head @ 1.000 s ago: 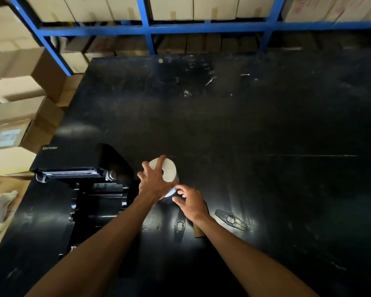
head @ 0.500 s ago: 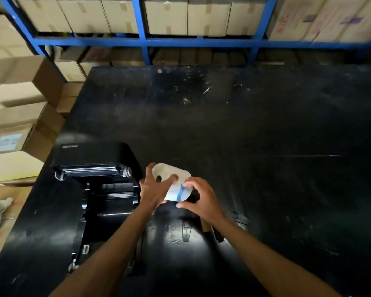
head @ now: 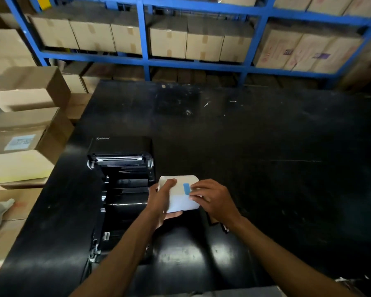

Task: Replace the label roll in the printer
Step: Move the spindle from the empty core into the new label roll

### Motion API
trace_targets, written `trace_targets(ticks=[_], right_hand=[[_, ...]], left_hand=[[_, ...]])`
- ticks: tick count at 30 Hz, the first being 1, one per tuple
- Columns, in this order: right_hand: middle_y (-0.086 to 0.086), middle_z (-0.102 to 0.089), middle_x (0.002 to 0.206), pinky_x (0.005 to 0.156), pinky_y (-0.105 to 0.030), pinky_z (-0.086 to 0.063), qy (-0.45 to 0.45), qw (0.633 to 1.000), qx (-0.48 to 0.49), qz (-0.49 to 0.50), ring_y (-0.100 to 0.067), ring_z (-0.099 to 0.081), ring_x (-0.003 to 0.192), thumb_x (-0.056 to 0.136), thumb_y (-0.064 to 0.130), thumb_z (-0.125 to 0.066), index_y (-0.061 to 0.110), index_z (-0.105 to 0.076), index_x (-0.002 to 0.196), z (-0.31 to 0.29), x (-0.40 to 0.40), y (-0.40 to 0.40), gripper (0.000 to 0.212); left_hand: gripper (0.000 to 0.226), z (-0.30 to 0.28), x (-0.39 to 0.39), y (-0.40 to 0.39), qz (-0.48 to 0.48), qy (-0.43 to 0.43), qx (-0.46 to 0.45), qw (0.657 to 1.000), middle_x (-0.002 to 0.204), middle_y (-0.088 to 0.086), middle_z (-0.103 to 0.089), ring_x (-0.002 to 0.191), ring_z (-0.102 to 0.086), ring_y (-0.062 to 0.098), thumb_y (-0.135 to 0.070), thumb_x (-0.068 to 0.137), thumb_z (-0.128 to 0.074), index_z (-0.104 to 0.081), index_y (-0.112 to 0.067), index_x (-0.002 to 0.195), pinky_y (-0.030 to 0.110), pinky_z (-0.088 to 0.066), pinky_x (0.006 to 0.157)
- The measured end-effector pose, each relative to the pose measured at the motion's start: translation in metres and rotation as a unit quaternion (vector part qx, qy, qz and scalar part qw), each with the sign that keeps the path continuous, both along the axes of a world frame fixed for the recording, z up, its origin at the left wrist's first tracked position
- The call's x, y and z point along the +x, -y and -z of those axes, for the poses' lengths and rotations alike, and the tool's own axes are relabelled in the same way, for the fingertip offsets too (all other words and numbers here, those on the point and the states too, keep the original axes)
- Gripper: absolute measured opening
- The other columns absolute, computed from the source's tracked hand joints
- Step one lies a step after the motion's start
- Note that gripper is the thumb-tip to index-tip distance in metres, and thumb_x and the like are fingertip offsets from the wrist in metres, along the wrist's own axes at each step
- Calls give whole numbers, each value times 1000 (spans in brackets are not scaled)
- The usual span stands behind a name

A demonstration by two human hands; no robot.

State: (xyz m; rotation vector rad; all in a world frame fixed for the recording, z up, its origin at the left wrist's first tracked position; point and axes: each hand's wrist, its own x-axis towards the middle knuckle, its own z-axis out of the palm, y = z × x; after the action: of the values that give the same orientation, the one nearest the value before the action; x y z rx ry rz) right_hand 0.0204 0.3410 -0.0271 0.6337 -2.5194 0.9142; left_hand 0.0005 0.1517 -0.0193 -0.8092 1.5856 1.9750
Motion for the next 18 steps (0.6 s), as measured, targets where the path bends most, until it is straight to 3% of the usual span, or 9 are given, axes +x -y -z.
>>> trace_targets(ticks=[6, 9, 12, 18], right_hand=[[6, -76, 94, 79, -29, -56, 69, 997, 16, -16, -5, -69, 86, 84, 25, -71, 19, -78, 88, -36, 21, 21, 10], [6, -74, 90, 74, -26, -58, 126, 989, -78, 27, -5, -70, 80, 86, 14, -71, 15, -73, 93, -53, 29, 29, 7], [2, -73, 88, 73, -26, -59, 130, 979, -144, 59, -11, -71, 79, 86, 12, -72, 12, -72, 95, -69, 34, 34, 9], [1, -69, 92, 76, -18, -52, 147, 966, -169, 125, -8, -67, 85, 86, 9, -72, 14, -77, 94, -30, 59, 33, 11]], left_hand=[[62, -4, 26, 25, 14, -21, 14, 1000, 118, 13, -62, 99, -67, 33, -45, 79, -72, -42, -26, 130, 43, -60, 59], [77, -4, 36, 37, 17, -30, 31, 999, 122, 14, -62, 101, -66, 35, -51, 65, -75, -48, -25, 132, 45, -59, 60], [77, -3, 44, 52, 16, -39, 36, 998, 124, 15, -60, 103, -64, 37, -52, 66, -74, -47, -26, 133, 46, -58, 60], [64, -1, 59, 84, 41, -52, 31, 997, 128, 12, -55, 107, -62, 34, -47, 83, -68, -39, -26, 137, 46, -60, 63]])
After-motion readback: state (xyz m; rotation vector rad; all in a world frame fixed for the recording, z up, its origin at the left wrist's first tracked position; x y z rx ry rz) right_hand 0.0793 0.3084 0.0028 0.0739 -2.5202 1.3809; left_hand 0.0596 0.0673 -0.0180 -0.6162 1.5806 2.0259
